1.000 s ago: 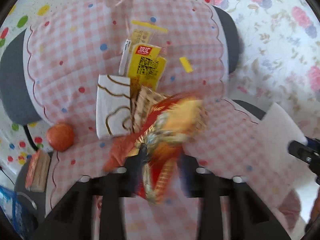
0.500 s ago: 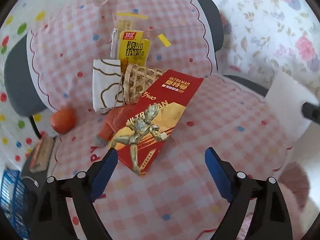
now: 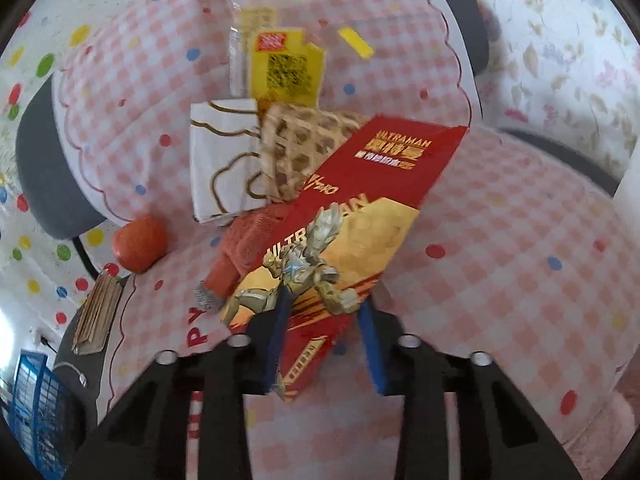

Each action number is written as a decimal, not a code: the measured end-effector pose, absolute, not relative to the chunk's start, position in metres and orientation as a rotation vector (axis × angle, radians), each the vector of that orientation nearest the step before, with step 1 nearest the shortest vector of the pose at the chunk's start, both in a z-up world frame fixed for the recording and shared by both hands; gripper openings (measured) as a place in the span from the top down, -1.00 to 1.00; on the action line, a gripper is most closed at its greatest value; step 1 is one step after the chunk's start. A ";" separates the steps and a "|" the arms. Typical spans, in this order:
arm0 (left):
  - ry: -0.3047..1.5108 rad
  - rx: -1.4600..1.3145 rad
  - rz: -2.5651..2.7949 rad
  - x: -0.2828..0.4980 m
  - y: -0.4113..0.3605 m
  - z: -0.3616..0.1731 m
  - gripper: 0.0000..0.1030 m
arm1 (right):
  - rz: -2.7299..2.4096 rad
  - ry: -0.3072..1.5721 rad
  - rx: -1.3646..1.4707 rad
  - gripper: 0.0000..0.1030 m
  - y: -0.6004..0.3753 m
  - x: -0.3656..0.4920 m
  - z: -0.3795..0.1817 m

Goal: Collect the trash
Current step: 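Grasp the red Ultraman box with the left gripper while the right gripper holds the foam block, then carry the box and foam block over the wastebasket and open both grippers, then move both grippers back over the chair seat, then grasp the yellow snack packet with the right gripper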

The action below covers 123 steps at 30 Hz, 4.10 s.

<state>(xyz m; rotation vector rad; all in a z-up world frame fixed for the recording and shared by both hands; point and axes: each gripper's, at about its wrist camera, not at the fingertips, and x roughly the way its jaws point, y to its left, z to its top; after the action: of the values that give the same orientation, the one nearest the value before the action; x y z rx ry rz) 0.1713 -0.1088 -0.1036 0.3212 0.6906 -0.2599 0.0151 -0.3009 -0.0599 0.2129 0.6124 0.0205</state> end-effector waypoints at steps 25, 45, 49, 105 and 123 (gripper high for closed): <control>0.643 0.027 -0.760 0.005 -0.152 -0.064 0.99 | -0.094 0.588 0.171 0.29 -0.332 -0.082 -0.053; 0.765 0.167 -1.114 -0.064 -0.286 -0.115 0.99 | -0.362 0.703 0.213 0.27 -0.393 -0.198 -0.111; 0.792 0.194 -1.131 -0.064 -0.305 -0.127 0.98 | -0.381 0.728 0.243 0.25 -0.406 -0.202 -0.127; 0.669 -0.023 -0.270 0.101 -0.005 -0.030 -0.16 | 0.115 0.608 0.128 0.16 -0.278 0.048 -0.016; 0.680 0.001 -0.234 0.259 0.004 -0.024 -0.24 | 0.238 0.604 0.019 0.10 -0.243 0.264 -0.006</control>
<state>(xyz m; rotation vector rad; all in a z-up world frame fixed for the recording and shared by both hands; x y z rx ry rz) 0.2592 0.0041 -0.0243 0.0012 0.6800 -0.2344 0.2644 -0.2428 -0.0064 0.0188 0.6041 0.2378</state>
